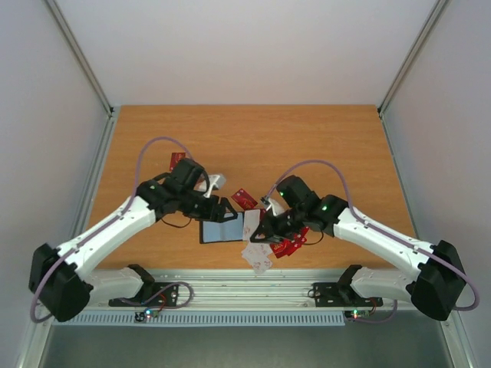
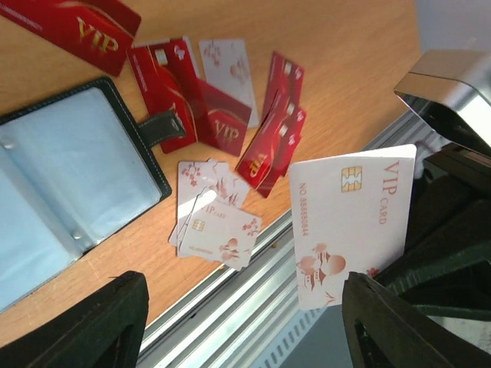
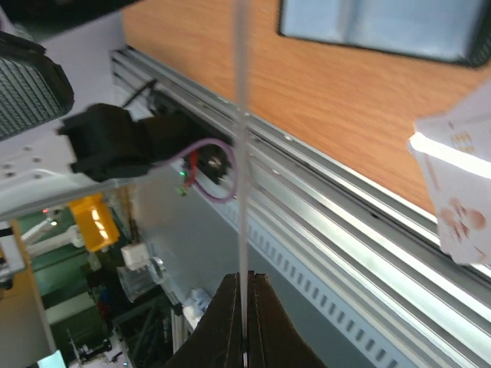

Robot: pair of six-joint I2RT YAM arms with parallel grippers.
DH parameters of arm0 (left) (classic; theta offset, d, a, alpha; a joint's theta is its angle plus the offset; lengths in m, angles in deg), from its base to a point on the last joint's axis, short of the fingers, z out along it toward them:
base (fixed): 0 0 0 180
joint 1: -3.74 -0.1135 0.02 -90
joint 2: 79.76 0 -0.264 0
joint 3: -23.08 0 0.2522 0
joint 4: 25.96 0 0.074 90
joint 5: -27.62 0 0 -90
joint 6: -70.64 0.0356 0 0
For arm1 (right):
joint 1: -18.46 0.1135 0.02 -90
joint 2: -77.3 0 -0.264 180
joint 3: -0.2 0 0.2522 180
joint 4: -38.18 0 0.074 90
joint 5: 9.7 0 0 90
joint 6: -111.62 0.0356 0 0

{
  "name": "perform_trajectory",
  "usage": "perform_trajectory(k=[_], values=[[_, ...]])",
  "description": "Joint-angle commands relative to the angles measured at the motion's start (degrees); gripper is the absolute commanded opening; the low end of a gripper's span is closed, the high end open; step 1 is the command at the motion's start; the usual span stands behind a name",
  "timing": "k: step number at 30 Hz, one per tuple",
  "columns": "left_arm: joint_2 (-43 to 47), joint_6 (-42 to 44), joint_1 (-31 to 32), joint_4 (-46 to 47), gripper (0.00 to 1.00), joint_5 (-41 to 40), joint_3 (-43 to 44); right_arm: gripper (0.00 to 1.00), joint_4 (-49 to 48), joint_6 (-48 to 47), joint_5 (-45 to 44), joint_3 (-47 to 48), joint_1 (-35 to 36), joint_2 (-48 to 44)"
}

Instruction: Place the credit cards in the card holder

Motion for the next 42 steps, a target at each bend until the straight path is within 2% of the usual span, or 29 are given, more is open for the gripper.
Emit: perform_trajectory(k=[1, 5, 9, 15, 18, 24, 25, 27, 28, 30, 31, 32, 36, 42], values=[[5.1, -2.9, -3.8, 2.0, 0.72, 7.0, 0.5, 0.01, -3.0, -1.8, 5.4, 4.0, -3.0, 0.0], [7.9, -8.5, -6.3, 10.3, 0.72, 14.0, -1.4, 0.01, -5.8, -1.8, 8.2, 6.7, -4.9, 0.4], [9.1, -16.7, -7.4, 22.9, 0.71, 20.0, -4.2, 0.01, -8.4, -1.4, 10.4, 8.9, -6.0, 0.5], [8.2, -22.9, -7.8, 32.0, 0.66, 22.9, -5.1, 0.01, -15.7, 2.0, 15.0, 9.8, -7.2, 0.1], [7.8, -25.2, -7.8, 37.0, 0.51, 24.2, -5.8, 0.01, -18.9, 3.3, 17.2, 9.8, -7.6, 0.2], [8.0, -30.5, -7.9, 45.5, 0.07, 24.2, -7.5, 0.01, -23.6, 5.5, 20.4, 9.7, -8.5, 0.0], [8.1, -31.1, -7.9, 46.7, 0.02, 24.3, -7.8, 0.01, -24.5, 5.9, 20.7, 9.8, -8.5, 0.0], [8.3, -32.5, -7.9, 48.6, 0.00, 24.4, -8.1, 0.02, -25.4, 6.5, 21.1, 10.1, -8.8, 0.1], [8.4, -33.0, -7.9, 49.6, 0.00, 24.4, -8.2, 0.10, -25.2, 6.5, 21.1, 10.5, -8.9, 0.1], [8.5, -33.9, -8.0, 50.5, 0.00, 24.1, -8.2, 0.45, -23.1, 5.7, 20.1, 11.4, -9.8, 0.1], [8.6, -34.3, -8.0, 50.6, 0.00, 23.8, -8.1, 0.54, -21.2, 4.9, 19.4, 12.0, -10.5, 0.1], [8.6, -34.5, -8.0, 51.1, 0.00, 23.7, -8.0, 0.58, -20.2, 4.6, 18.8, 12.3, -11.3, 0.0], [8.3, -36.7, -8.1, 54.1, 0.00, 23.4, -8.5, 0.56, -24.4, 7.6, 19.9, 12.3, -14.3, 0.1], [7.6, -38.5, -8.1, 56.3, 0.00, 23.3, -8.6, 0.39, -30.3, 12.2, 20.8, 12.6, -15.6, 1.8]])
